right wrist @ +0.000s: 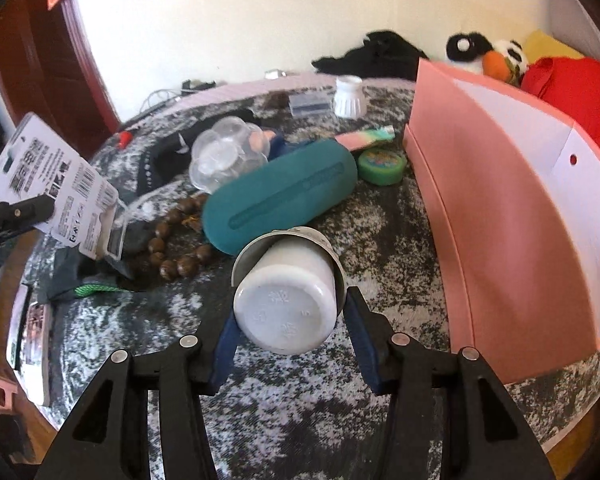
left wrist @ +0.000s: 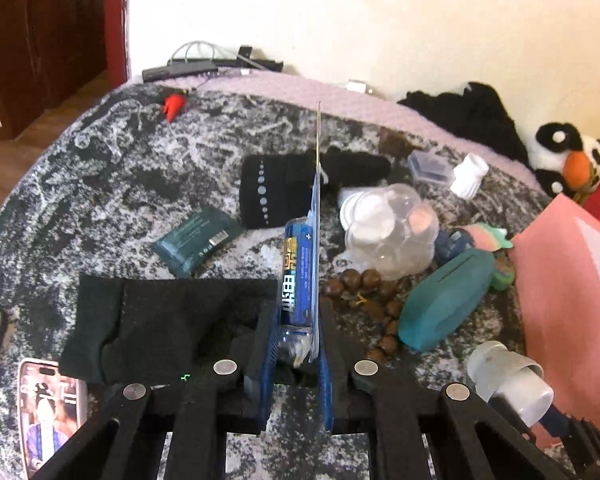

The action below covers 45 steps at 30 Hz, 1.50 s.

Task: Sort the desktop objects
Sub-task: 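Lift the battery card with the left tool while the right tool lifts the white bottle, then open the left tool over the pink box while the right tool drops the bottle in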

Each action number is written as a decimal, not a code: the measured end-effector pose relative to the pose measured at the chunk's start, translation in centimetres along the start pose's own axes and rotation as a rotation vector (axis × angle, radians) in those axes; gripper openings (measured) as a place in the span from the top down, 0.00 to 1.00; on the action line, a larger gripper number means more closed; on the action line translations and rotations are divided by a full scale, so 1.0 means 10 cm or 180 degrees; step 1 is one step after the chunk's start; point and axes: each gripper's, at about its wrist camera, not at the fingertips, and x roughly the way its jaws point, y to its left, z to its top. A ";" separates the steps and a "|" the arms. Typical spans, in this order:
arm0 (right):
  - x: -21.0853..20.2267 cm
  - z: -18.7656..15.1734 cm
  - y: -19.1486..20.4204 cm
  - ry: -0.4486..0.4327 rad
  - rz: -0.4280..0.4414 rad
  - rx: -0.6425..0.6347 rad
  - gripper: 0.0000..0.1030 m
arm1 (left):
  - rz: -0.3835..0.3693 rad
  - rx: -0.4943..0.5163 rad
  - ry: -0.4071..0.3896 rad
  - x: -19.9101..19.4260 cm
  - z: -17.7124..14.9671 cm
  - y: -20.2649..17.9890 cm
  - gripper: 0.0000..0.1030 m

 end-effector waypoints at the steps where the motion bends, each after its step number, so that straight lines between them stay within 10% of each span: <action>1: -0.04 0.00 0.01 -0.0034 0.0017 -0.0013 0.49 | -0.0019 -0.0004 -0.0026 -0.06 0.00 0.00 0.88; 23: -1.23 -0.02 0.03 -0.1092 0.0084 -0.0245 0.51 | -0.0318 0.0369 -0.0448 -0.92 -0.15 -0.69 0.88; 45: -1.21 -0.01 -0.03 -0.1065 0.0146 -0.0301 0.51 | -0.0423 0.0288 -0.0454 -0.99 -0.11 -0.75 0.88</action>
